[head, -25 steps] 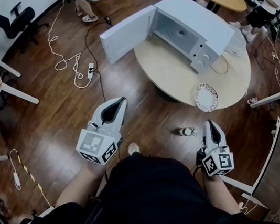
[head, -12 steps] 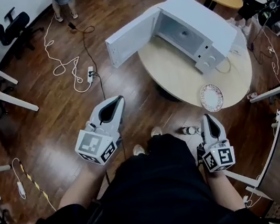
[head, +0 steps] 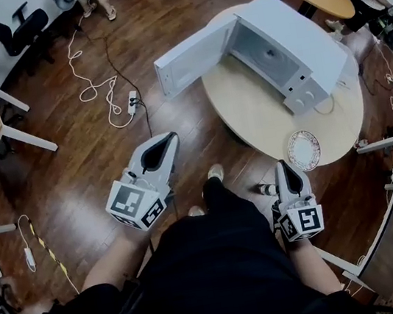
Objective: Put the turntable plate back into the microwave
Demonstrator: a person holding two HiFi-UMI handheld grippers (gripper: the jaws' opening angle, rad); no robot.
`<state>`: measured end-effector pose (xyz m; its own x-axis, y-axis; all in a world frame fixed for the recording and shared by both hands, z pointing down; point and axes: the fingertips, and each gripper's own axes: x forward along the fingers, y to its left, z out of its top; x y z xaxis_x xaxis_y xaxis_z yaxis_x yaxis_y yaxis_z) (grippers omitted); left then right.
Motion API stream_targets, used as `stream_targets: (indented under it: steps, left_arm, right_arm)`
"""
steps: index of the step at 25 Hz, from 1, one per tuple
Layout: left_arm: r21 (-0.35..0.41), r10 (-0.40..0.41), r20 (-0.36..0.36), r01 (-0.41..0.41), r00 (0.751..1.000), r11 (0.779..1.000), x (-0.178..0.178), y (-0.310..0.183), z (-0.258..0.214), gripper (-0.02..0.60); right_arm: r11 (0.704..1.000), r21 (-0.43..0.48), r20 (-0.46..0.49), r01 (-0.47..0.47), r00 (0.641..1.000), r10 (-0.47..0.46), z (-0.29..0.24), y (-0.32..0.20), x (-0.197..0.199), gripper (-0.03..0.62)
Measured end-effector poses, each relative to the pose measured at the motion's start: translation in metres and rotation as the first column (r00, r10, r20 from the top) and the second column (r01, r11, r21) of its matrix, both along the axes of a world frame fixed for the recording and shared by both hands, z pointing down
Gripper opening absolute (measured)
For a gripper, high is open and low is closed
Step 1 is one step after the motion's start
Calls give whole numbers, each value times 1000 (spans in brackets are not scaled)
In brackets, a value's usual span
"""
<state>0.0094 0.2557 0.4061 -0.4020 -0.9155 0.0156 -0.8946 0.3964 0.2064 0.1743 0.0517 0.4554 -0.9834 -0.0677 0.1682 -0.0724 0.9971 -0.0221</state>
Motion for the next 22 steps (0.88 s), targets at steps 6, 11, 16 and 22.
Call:
stream_targets:
  steps: [6,11,16,22]
  left_arm:
    - [-31,31,8,-31,999,999,-26,-32,-8,3]
    - [-41,49,6,-49,999,998,-52,-67,-18,3]
    - [-41,43,63,-41,997,998,-79,-104,-35,3]
    - [-70,48,81,-42,996,997,-105,-140,-44,3]
  right_arm:
    - [999,-36,-12,-4,1000,4,9,-25,-33,2]
    - [999,-50,-5,-9,1000,8,8,-48,-61,2]
    - [1000,-20,26,-16,1000,17,4,-73,-80,2]
    - [998,-24,7,-61,998,61,19,-106,-89,2]
